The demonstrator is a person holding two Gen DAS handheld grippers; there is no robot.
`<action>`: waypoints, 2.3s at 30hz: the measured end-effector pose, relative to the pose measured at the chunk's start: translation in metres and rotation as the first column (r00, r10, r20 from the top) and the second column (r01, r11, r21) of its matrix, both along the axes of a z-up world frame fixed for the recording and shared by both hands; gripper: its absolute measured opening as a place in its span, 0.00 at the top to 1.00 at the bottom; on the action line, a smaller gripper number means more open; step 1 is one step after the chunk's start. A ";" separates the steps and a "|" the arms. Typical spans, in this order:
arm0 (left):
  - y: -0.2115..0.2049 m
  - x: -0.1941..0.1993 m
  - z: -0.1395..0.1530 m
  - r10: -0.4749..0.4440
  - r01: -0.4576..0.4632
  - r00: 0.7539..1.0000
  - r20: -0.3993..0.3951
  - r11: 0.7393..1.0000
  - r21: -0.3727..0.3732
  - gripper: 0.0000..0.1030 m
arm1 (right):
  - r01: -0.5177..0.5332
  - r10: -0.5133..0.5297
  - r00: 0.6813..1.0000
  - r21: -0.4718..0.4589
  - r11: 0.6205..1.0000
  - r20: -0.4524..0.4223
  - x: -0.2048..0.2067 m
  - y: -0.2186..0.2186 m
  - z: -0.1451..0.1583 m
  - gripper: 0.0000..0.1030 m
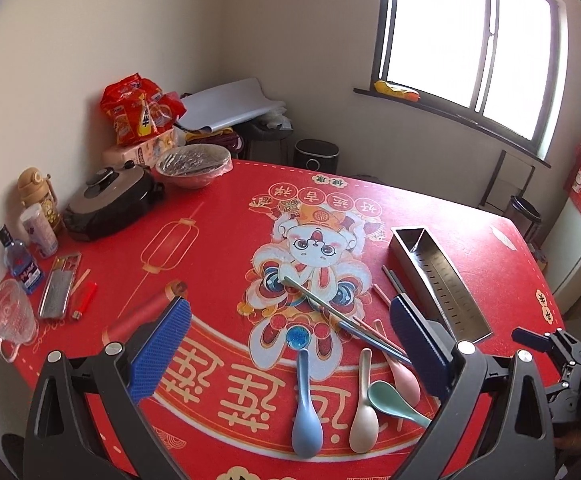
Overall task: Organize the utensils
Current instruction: 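Move the right tool over the spoons toward the mint green spoon, then close the right gripper on the mint green spoon handle while the left tool approaches the blue spoon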
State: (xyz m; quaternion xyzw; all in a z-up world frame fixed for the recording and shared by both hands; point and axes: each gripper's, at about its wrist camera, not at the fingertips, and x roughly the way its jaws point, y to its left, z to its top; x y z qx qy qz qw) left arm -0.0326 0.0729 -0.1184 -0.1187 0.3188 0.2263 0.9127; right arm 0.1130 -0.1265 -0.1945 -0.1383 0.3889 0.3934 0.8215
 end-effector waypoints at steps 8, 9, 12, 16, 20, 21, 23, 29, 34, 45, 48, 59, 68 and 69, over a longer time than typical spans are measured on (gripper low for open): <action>-0.021 -0.016 -0.025 0.047 -0.048 0.998 -0.037 0.999 -0.002 0.06 | -0.233 0.225 0.967 -0.056 0.971 -0.119 -0.004 0.009 -0.052 0.13; -0.022 -0.018 -0.027 0.053 -0.053 0.998 -0.045 0.999 -0.010 0.06 | -0.243 0.235 0.963 -0.055 0.968 -0.129 -0.004 0.010 -0.056 0.13; -0.024 -0.024 -0.034 0.061 -0.063 0.995 -0.075 0.997 -0.033 0.06 | -0.278 0.267 0.950 -0.049 0.959 -0.164 -0.006 0.014 -0.064 0.13; -0.017 -0.032 -0.044 0.091 -0.097 0.990 -0.108 0.994 -0.044 0.06 | -0.305 0.287 0.934 -0.054 0.951 -0.213 -0.010 0.021 -0.077 0.14; -0.004 -0.032 -0.053 0.095 -0.102 0.988 -0.122 0.993 -0.058 0.06 | -0.304 0.277 0.931 -0.087 0.949 -0.240 -0.015 0.029 -0.091 0.31; -0.001 -0.030 -0.055 0.087 -0.096 0.989 -0.123 0.993 -0.070 0.06 | -0.294 0.263 0.933 -0.096 0.951 -0.247 -0.014 0.029 -0.095 0.32; 0.004 -0.026 -0.056 0.083 -0.094 0.988 -0.127 0.992 -0.080 0.06 | -0.270 0.232 0.932 -0.106 0.957 -0.278 -0.011 0.029 -0.102 0.38; 0.004 -0.003 -0.067 0.009 -0.024 0.987 -0.161 0.996 -0.088 0.06 | -0.252 0.195 0.916 -0.121 0.960 -0.351 -0.003 0.033 -0.114 0.51; 0.014 0.008 -0.079 0.015 -0.040 0.979 -0.205 0.992 -0.119 0.06 | -0.251 0.193 0.906 -0.111 0.962 -0.376 -0.005 0.038 -0.115 0.60; 0.016 0.017 -0.081 -0.021 -0.008 0.976 -0.216 0.991 -0.131 0.06 | -0.211 0.158 0.884 -0.074 0.975 -0.440 -0.002 0.039 -0.118 0.88; 0.020 0.016 -0.080 -0.027 -0.005 0.977 -0.213 0.989 -0.149 0.06 | -0.212 0.162 0.886 -0.068 0.975 -0.435 -0.003 0.041 -0.117 0.90; 0.034 0.026 -0.090 -0.056 0.006 0.977 -0.205 0.972 -0.235 0.34 | -0.131 0.133 0.925 0.029 0.991 -0.356 0.005 0.025 -0.083 0.94; 0.033 0.046 -0.145 -0.214 0.104 0.932 -0.292 0.931 -0.351 0.63 | 0.082 -0.053 0.964 0.099 0.992 -0.262 0.026 -0.020 -0.039 0.94; 0.034 0.047 -0.151 -0.220 0.098 0.930 -0.294 0.920 -0.379 0.64 | 0.100 -0.070 0.963 0.102 0.990 -0.259 0.026 -0.024 -0.037 0.94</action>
